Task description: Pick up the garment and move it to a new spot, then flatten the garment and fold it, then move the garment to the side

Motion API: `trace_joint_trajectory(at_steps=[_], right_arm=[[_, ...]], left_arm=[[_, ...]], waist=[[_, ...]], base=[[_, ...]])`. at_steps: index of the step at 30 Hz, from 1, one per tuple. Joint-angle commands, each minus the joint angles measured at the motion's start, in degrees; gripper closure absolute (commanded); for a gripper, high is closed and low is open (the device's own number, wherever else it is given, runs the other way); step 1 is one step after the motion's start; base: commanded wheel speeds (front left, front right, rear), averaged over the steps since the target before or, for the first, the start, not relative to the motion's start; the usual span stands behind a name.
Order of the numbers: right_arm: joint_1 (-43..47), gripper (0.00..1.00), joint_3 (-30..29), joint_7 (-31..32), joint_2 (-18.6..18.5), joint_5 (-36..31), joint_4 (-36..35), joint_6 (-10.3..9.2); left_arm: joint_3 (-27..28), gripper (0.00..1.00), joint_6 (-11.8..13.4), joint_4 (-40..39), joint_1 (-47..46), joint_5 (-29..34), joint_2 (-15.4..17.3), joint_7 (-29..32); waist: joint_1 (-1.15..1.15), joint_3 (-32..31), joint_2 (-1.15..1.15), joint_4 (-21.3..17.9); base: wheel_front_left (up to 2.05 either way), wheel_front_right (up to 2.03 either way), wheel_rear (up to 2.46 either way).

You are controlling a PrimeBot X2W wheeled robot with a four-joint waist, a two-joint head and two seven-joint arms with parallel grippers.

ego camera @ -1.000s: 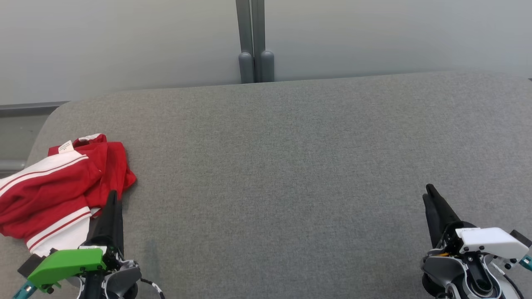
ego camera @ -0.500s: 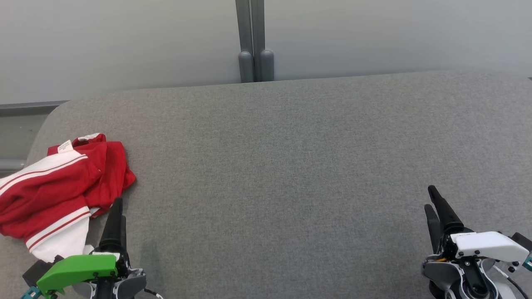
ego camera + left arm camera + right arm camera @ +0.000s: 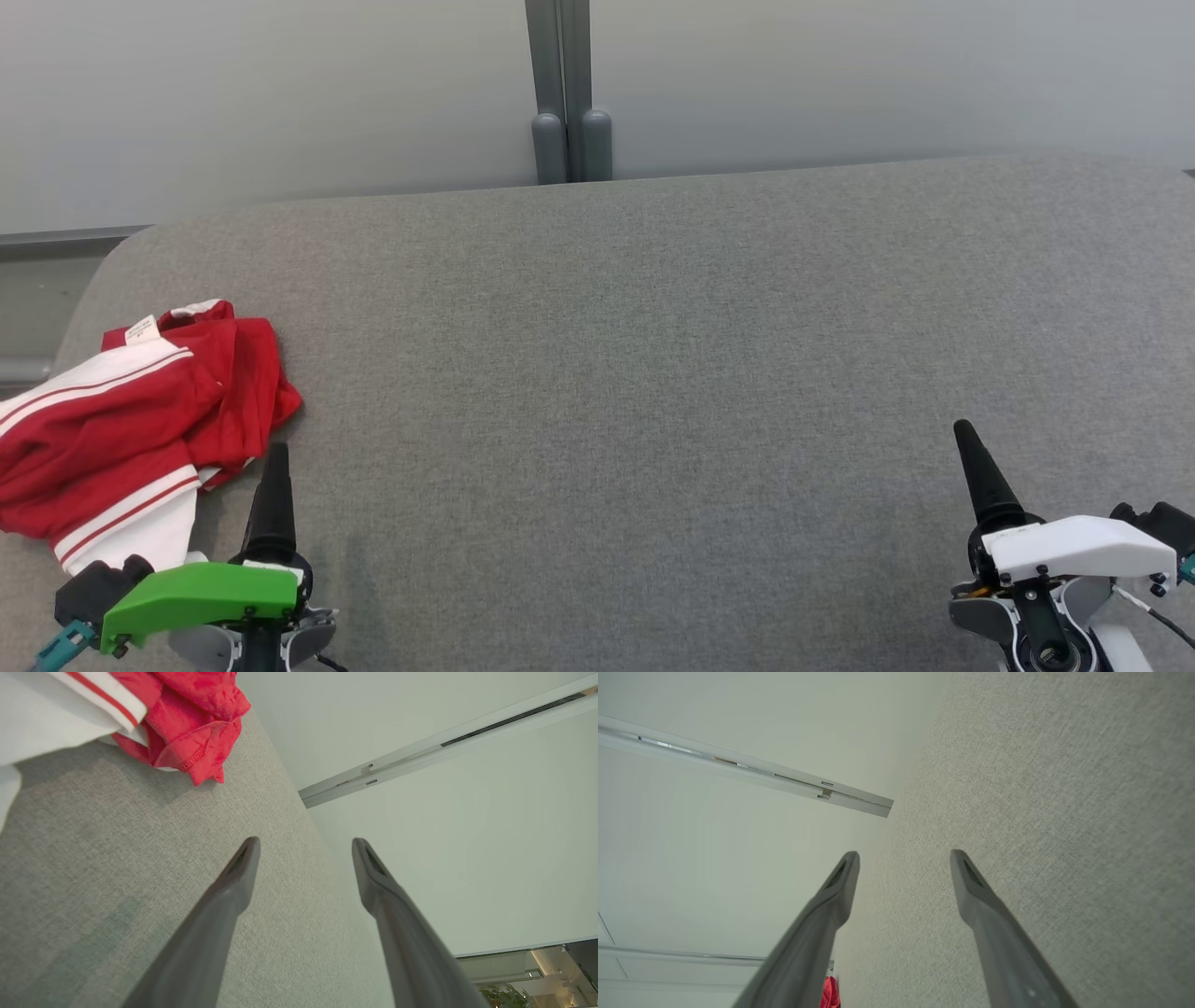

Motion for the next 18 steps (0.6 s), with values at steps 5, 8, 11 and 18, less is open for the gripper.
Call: trace_joint_trajectory(at_steps=[5, 8, 11, 18], right_arm=[[-1.49, 0.0, 0.24, -1.5, -0.55, -7.71, -0.43, 0.03], [-1.51, 0.0, 0.12, -2.16, -0.33, -11.51, -0.45, 0.03], [-1.45, 0.0, 0.09, -2.76, -0.15, -14.53, -0.65, 0.03], [-1.45, 0.0, 0.86, -4.09, -0.21, -21.12, -1.06, 0.03]], left_arm=[[-0.87, 0.0, 0.93, -0.86, -1.95, 7.65, 0.45, -1.46], [-1.34, 0.0, 1.46, -0.72, -1.84, 10.9, 0.48, -2.11], [-1.63, 0.0, 2.07, -0.55, -1.72, 13.71, 0.5, -2.69], [-2.84, 0.0, 3.29, -0.41, -1.79, 21.03, 0.56, -4.07]], waist=[[0.0, -0.01, 0.0, -0.13], [0.0, -0.02, 0.0, -0.18], [0.0, -0.03, 0.0, -0.2], [0.0, 0.05, 0.0, -0.18]], base=[[0.0, 0.0, 0.0], [0.0, 0.0, 0.0], [0.0, 0.0, 0.0], [0.0, 0.0, 0.0]])
